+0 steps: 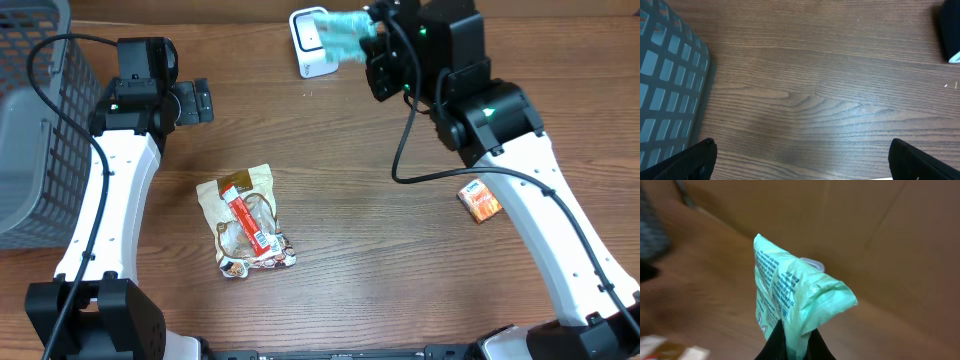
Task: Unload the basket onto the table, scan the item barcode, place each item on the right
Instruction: 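Carry the teal pack with the right gripper to the white scanner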
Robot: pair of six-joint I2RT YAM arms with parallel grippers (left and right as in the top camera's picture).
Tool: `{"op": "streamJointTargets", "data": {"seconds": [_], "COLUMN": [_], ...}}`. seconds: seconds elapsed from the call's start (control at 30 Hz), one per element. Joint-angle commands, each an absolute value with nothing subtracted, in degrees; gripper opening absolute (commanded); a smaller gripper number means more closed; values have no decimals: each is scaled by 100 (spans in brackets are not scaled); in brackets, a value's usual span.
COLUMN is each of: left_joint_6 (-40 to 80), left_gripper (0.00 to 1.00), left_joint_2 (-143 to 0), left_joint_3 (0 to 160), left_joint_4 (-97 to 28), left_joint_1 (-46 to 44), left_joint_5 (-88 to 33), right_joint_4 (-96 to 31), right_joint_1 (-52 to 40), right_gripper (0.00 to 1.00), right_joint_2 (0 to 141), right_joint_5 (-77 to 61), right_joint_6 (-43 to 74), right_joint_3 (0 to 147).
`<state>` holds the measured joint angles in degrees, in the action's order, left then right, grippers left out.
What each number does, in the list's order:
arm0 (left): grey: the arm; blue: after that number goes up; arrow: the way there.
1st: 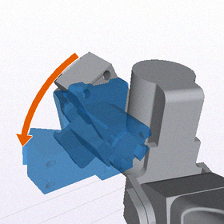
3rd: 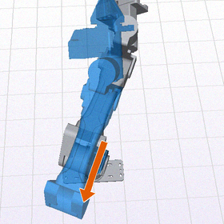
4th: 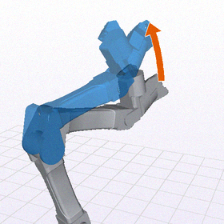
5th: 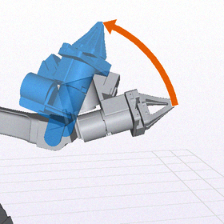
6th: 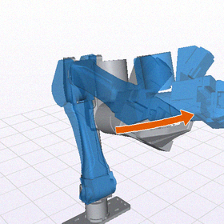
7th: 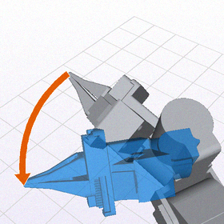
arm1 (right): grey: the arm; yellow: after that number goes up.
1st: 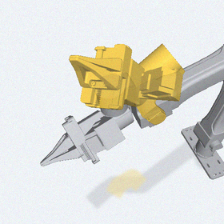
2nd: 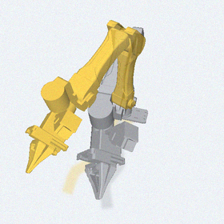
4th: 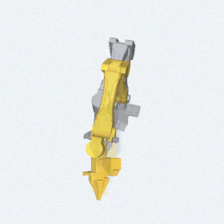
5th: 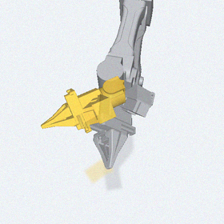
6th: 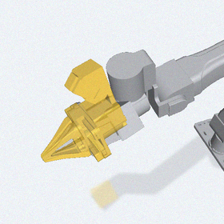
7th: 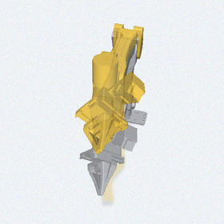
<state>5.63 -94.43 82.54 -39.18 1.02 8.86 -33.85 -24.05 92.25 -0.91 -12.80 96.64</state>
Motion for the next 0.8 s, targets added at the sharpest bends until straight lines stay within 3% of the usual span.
{"op": "streamJointTargets", "data": {"seconds": [0.0, 0.33, 0.63, 0.77], "left_joint_6": [602, 602, 600, 602], "left_gripper": [100, 100, 100, 100], "left_joint_2": [-9439, -9439, -9439, -9439], "left_joint_3": [8265, 8265, 8265, 8265], "left_joint_4": [-3907, -3909, -3909, -3907], "left_joint_1": [110, 110, 110, 110], "left_joint_5": [954, 954, 954, 954], "right_joint_4": [-2915, -976, 1824, 2255], "right_joint_1": [-2445, -2482, -2696, -2768], "right_gripper": [4, 4, 4, 4], "right_joint_2": [9465, 11133, 12792, 13200], "right_joint_5": [937, 1245, 2261, 2355], "right_joint_6": [-2832, -4488, -6278, -6722], "right_joint_3": [9762, 9762, 9762, 9762]}}
